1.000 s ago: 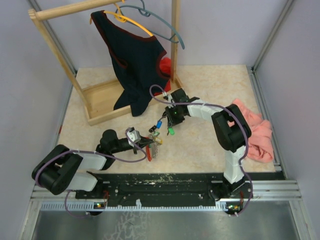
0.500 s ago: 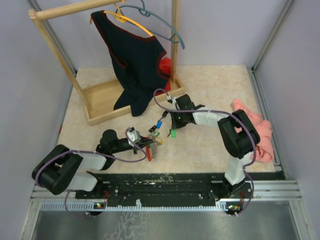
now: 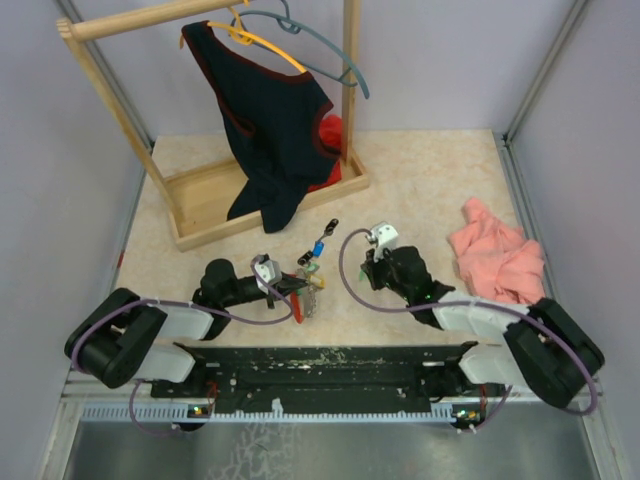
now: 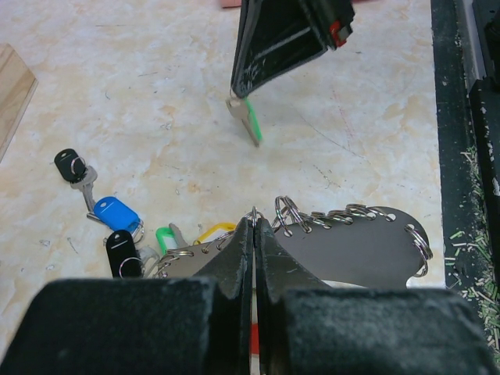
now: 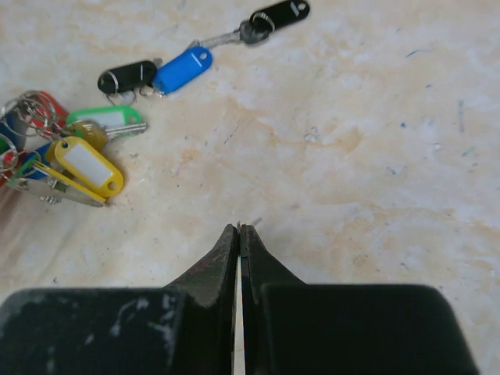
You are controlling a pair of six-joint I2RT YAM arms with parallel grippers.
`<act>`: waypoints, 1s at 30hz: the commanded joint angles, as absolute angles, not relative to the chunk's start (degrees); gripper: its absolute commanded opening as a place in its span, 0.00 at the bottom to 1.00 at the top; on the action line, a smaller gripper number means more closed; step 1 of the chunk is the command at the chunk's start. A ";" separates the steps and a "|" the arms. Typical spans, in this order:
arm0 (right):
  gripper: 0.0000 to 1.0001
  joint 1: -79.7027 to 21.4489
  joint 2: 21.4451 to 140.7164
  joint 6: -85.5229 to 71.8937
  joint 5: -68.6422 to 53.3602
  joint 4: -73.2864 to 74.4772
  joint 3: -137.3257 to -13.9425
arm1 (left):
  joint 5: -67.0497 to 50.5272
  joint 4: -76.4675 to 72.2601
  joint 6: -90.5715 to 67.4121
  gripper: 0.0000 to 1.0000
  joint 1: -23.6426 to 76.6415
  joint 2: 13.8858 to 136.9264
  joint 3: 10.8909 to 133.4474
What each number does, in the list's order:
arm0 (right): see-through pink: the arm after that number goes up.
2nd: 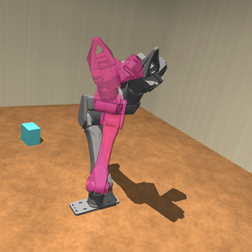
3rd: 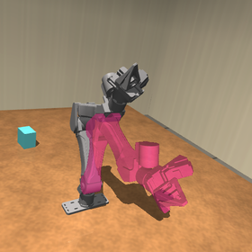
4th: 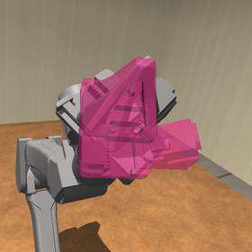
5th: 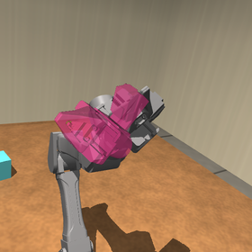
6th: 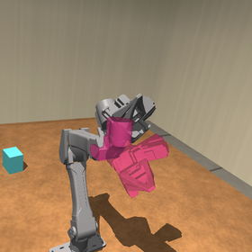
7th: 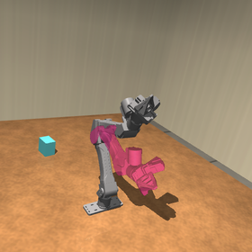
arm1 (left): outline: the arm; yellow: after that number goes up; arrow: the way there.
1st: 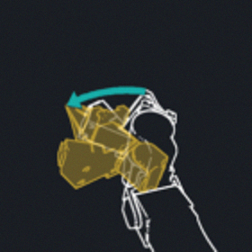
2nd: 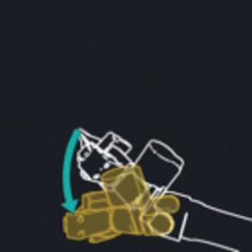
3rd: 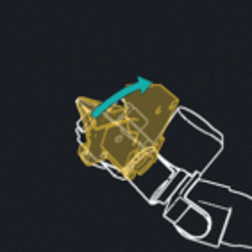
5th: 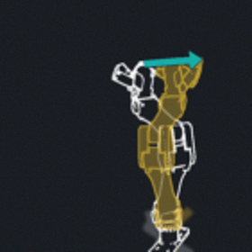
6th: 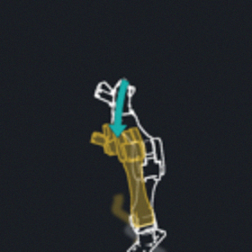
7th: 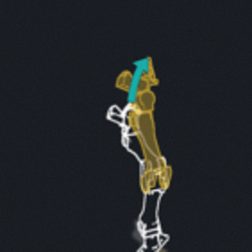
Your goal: Put the keys on the keyring
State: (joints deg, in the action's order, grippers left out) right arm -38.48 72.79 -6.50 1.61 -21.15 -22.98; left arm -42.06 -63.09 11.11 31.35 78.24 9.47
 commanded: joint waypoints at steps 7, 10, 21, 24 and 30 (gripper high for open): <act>0.00 -38.94 54.30 -5.73 3.68 -34.94 -14.07 | -42.64 -66.35 10.62 0.01 31.03 77.58 9.15; 0.00 -38.94 49.73 -7.90 3.65 -27.22 -15.01 | -42.71 -66.53 10.62 0.01 31.03 77.65 9.10; 0.00 -39.00 56.48 -14.76 5.83 -0.91 -25.81 | -42.79 -67.24 10.46 0.01 31.03 78.01 9.08; 0.00 -38.97 62.19 -14.30 6.11 -2.97 -27.44 | -42.80 -67.07 10.44 0.01 31.05 77.87 8.97; 0.00 -39.02 71.49 -12.30 5.86 -14.43 -28.83 | -42.85 -66.88 10.62 0.01 31.04 78.08 9.18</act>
